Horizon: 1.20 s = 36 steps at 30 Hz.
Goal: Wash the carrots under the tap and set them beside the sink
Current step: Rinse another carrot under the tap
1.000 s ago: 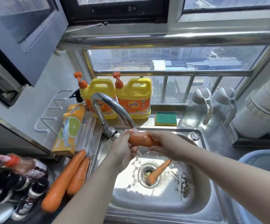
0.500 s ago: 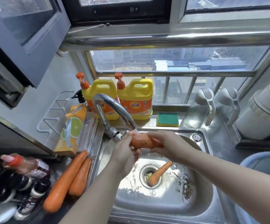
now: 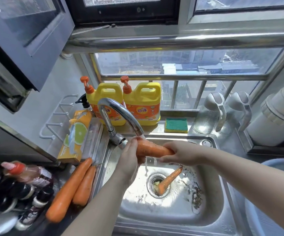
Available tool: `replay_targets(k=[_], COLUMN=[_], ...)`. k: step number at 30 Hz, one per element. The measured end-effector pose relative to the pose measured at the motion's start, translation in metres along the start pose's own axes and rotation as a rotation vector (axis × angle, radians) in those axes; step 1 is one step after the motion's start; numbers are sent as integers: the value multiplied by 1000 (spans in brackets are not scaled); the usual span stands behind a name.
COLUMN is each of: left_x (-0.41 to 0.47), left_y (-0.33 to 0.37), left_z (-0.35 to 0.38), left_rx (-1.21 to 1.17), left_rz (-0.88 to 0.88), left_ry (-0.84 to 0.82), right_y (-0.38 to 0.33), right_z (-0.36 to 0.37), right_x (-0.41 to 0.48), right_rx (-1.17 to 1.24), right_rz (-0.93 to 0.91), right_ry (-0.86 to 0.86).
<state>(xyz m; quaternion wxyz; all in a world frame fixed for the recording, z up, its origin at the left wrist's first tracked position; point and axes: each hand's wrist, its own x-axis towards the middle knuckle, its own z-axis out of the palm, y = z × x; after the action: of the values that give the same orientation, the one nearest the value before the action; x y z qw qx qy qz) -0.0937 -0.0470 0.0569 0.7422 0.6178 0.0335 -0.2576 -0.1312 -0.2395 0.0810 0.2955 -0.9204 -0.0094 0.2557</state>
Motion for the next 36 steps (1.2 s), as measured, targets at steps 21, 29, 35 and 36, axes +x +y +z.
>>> replay_targets(k=[21,29,35,36], left_x=[13,3,18,15], left_y=[1,1,-7,-8], left_z=[-9,-12,-11,-13], left_rx=[362,478,218,235], left_rz=[2,83,-18,-11], left_ry=[8,6,90,31], right_y=[-8,-13,-19,-17], right_z=[4,2,5,5], right_x=[11,8,11,10], right_rx=[322,337,145,127], right_rz=[4,24,20,21], right_ry=[-123,-144,-14,0])
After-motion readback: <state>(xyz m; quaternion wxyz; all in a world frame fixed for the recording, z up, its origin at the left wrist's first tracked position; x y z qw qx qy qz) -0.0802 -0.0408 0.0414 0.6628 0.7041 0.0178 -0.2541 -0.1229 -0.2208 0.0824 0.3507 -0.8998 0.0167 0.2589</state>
